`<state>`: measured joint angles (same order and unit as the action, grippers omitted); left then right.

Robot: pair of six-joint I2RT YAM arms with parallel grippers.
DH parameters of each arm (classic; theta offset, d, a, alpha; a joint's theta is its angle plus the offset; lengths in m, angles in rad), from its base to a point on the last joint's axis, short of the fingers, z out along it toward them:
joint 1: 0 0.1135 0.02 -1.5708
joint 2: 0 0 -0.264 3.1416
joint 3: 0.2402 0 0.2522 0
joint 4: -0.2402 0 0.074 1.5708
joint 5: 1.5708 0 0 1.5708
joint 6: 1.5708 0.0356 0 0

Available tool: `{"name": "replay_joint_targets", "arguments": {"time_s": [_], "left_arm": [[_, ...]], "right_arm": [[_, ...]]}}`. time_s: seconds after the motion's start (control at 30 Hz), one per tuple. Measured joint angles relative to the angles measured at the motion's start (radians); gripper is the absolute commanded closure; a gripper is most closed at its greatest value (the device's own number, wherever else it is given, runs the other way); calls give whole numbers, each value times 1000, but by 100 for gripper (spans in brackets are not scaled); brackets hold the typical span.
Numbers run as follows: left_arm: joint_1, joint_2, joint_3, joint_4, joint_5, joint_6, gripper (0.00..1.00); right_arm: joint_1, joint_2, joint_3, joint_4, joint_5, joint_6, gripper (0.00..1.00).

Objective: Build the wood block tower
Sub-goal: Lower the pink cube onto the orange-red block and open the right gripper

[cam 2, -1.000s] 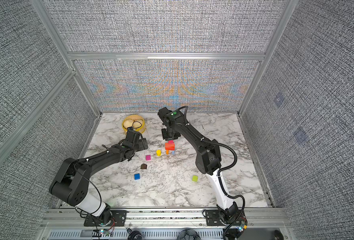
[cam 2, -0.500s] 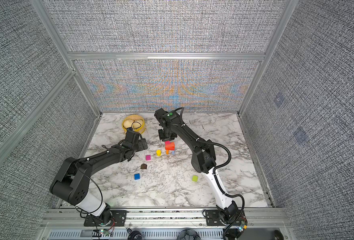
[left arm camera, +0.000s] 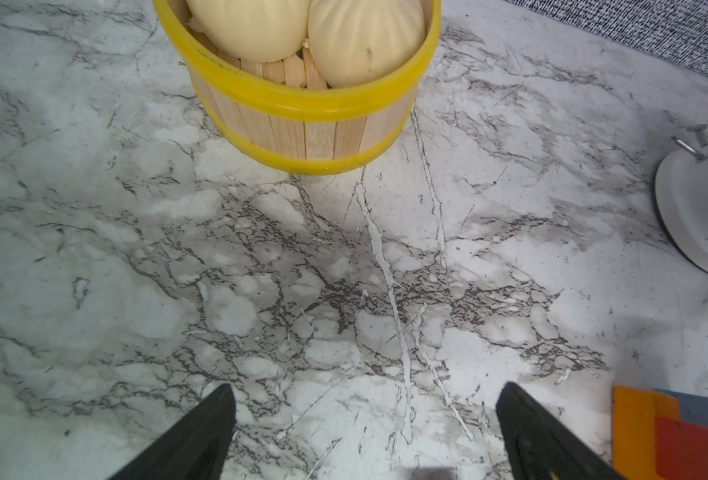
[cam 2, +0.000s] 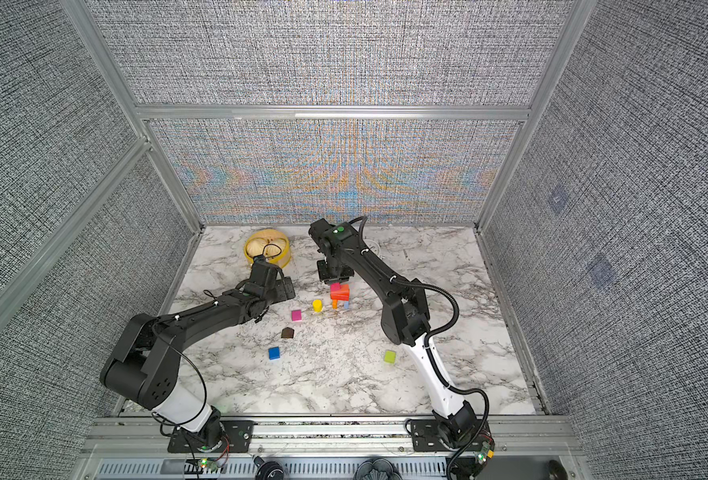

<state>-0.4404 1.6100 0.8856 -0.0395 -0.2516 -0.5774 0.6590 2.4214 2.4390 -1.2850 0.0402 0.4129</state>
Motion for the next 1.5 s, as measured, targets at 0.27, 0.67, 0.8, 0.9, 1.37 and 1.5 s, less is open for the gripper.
{"name": "replay_joint_targets", "arguments": {"time_s": [0.27, 0.67, 0.8, 0.9, 1.37, 1.5], "left_arm": [[0, 0, 0, 1, 15, -6, 1], [3, 11, 0, 8, 20, -10, 1], [3, 13, 0, 8, 26, -14, 1], [3, 15, 0, 8, 26, -14, 1], [5, 21, 0, 8, 27, -18, 1], [4, 21, 0, 8, 34, -18, 1]], "right_arm": [[-2, 10, 0, 4, 0, 4, 68], [-7, 11, -4, 10, 0, 8, 64], [-8, 11, -4, 11, 0, 8, 61], [-8, 11, -4, 11, -1, 8, 60], [-5, 10, -8, 10, -5, 7, 65], [-5, 4, -18, 11, -5, 6, 66]]}}
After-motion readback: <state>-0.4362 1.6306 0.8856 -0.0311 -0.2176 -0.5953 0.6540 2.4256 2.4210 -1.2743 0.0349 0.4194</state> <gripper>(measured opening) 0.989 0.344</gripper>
